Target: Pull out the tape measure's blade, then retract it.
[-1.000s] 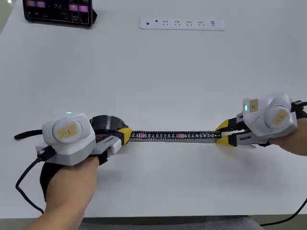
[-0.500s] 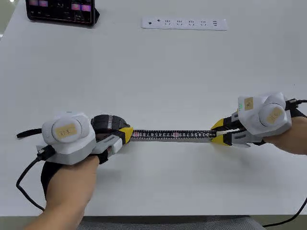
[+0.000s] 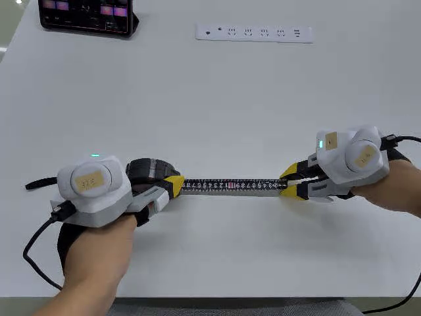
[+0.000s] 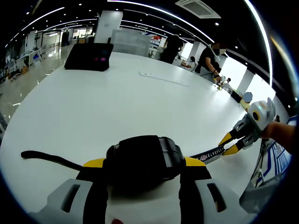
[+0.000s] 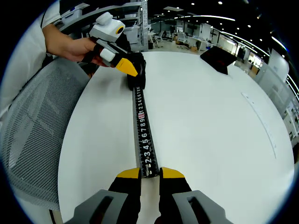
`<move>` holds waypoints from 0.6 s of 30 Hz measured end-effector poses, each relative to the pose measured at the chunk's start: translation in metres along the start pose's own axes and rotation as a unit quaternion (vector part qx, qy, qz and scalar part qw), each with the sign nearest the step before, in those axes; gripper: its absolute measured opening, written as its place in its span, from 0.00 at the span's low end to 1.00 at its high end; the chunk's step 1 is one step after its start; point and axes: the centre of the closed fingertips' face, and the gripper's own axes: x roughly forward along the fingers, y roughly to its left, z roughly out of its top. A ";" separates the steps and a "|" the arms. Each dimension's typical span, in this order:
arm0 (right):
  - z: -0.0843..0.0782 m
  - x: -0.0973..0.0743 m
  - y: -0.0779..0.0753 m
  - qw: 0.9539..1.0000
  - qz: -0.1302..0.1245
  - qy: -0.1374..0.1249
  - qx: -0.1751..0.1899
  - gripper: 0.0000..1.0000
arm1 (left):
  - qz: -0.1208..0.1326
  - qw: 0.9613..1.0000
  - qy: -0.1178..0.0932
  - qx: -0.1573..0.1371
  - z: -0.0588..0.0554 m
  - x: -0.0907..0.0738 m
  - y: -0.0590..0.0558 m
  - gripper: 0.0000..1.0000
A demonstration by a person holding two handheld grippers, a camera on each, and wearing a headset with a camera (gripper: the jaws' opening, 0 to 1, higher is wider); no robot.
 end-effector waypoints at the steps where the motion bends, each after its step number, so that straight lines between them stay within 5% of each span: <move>1: 0.001 0.001 0.000 1.000 0.001 -0.001 0.000 0.11 | 0.000 1.000 0.000 0.000 0.000 0.000 0.000 0.57; 18: 0.016 0.013 0.001 1.000 0.010 -0.016 0.006 0.11 | -0.004 1.000 -0.005 -0.004 0.001 0.000 0.001 0.57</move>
